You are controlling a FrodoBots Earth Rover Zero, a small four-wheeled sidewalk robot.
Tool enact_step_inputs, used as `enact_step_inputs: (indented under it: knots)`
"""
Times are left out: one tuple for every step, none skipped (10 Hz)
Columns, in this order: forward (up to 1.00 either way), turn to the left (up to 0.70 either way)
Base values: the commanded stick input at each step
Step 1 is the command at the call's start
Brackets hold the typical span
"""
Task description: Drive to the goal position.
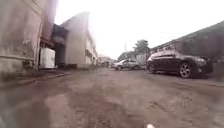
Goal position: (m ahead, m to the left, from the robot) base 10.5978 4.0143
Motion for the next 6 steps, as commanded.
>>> enact_step_inputs:
  knots:
    - [1.0,-0.01]
    - [1.0,-0.01]
    - [1.0,-0.01]
    - [1.0,0.21]
    - [1.0,0.39]
    - [1.0,0.39]
